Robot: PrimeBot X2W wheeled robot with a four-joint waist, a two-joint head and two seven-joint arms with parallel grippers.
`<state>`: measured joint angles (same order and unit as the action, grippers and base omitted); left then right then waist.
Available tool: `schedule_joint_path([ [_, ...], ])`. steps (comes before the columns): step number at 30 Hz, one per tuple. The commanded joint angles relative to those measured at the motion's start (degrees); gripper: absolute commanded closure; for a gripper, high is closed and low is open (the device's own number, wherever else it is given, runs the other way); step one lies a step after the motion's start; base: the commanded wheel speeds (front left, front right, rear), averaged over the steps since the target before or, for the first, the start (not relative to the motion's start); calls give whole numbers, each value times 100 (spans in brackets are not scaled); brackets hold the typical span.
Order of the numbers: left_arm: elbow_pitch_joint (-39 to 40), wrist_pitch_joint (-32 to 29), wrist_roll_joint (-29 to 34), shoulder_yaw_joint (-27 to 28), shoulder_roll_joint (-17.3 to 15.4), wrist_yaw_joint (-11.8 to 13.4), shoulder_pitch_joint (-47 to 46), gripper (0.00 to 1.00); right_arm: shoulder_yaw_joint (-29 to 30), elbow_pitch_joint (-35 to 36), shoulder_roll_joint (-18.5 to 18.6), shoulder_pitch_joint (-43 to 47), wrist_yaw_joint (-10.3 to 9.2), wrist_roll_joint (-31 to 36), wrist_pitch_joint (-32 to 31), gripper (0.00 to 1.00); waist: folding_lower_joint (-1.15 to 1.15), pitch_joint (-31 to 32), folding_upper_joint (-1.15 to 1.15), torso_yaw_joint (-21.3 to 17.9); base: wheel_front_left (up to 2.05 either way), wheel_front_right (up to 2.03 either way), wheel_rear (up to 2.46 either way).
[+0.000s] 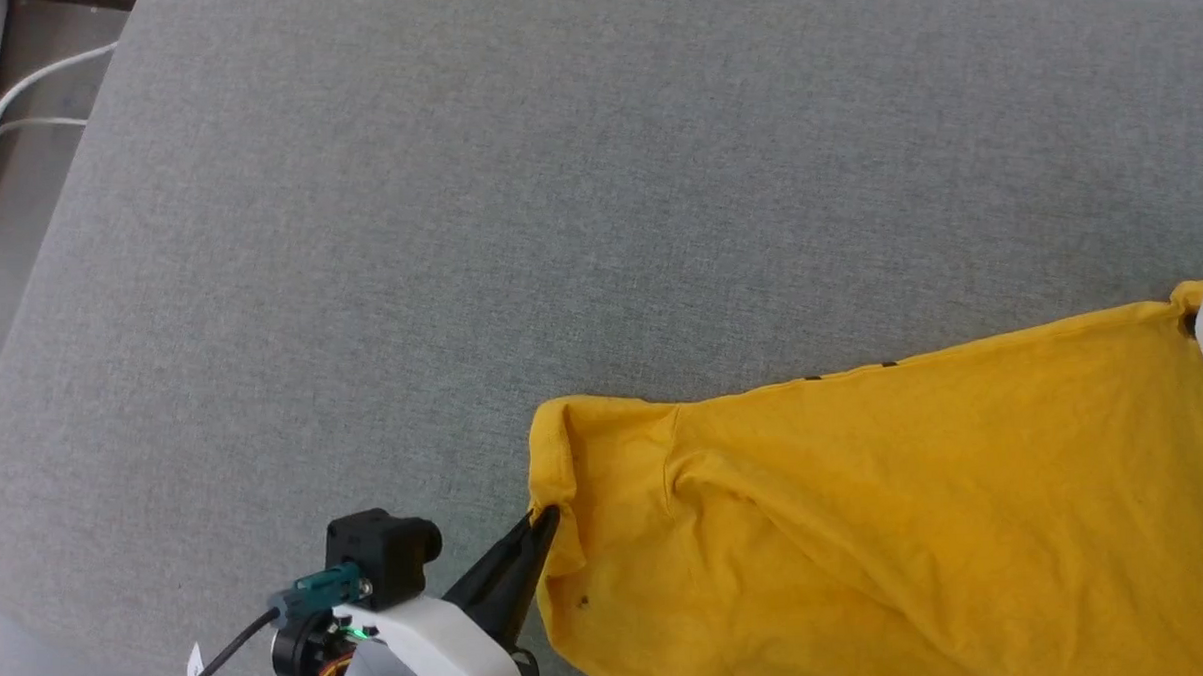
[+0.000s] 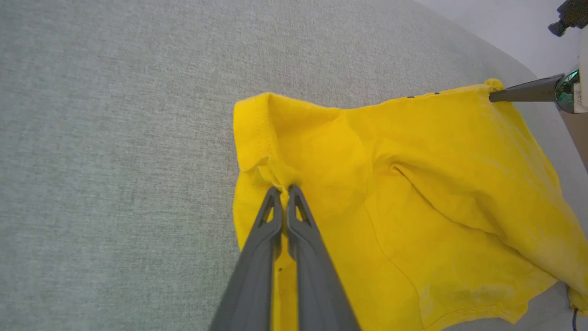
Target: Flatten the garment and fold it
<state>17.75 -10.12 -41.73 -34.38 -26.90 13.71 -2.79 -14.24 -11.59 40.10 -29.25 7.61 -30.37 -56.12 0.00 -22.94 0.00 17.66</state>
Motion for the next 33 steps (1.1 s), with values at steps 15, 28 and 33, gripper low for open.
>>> schedule_joint_path([
  [15, 326, 307, 261, 500, -367, 76, -362, 100, 68, 106, -293, -135, -12, -384, 1440, 100, 0, 1382, 0, -917, 0, 0, 0],
  [28, 1046, 422, 601, 1344, -989, 188, -1146, 100, 442, 1559, -107, -466, -12, -360, 1713, 100, 0, 1887, 0, -1505, 0, 0, 0],
  [33, 1274, 589, 685, 1799, -1176, 217, -1567, 100, 709, 2027, -82, -566, -12, -403, 1716, 100, 0, 1980, 0, -1658, 0, 0, 0],
])
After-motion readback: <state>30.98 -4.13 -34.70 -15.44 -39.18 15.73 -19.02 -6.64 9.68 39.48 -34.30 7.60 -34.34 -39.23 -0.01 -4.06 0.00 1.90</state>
